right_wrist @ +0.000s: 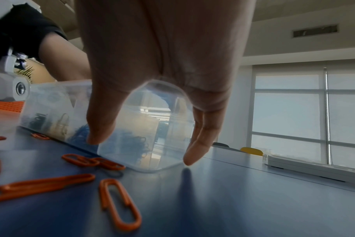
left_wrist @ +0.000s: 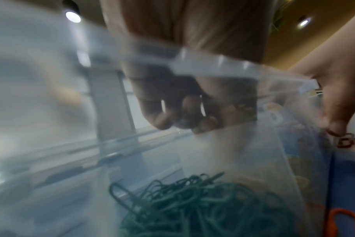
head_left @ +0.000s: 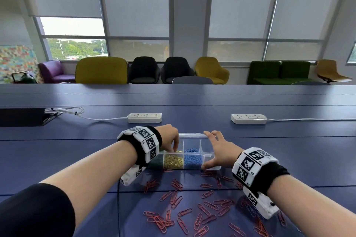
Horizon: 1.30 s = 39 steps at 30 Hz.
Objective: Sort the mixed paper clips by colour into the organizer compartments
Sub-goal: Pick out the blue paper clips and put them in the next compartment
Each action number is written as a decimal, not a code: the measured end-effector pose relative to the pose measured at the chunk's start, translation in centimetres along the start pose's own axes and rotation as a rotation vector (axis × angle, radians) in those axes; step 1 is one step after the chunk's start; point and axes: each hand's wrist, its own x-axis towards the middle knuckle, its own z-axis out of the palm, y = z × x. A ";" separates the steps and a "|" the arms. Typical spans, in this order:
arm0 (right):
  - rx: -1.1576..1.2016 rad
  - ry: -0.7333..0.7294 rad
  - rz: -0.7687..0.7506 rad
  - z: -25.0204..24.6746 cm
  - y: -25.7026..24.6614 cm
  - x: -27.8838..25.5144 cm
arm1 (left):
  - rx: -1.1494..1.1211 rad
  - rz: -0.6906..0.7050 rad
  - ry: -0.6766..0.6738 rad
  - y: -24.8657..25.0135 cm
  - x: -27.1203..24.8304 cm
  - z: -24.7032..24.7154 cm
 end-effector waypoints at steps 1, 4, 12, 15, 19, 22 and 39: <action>0.001 0.000 0.004 0.0 0.0 0.0 | -0.013 0.000 0.023 -0.2 -0.3 -0.1; 0.008 -0.005 0.006 0.0 0.0 0.0 | -0.054 -0.002 0.087 -0.9 -1.0 -0.4; 0.007 -0.010 0.004 -0.1 -0.2 -0.2 | -0.254 -0.016 0.199 -1.2 -0.9 0.4; 0.007 -0.015 0.004 -0.2 -0.2 -0.3 | -0.367 -0.045 0.228 -1.0 -0.6 0.5; 0.001 -0.040 0.014 -0.3 -0.3 -0.3 | -0.480 -0.033 0.232 -1.0 -0.4 0.6; -0.077 -0.070 -0.008 -1.3 -0.8 -1.2 | -0.587 -0.046 0.275 -1.5 -0.4 0.8; 0.257 0.412 -0.082 -3.8 -4.0 -0.5 | -0.830 -0.288 0.349 -1.6 -1.9 1.7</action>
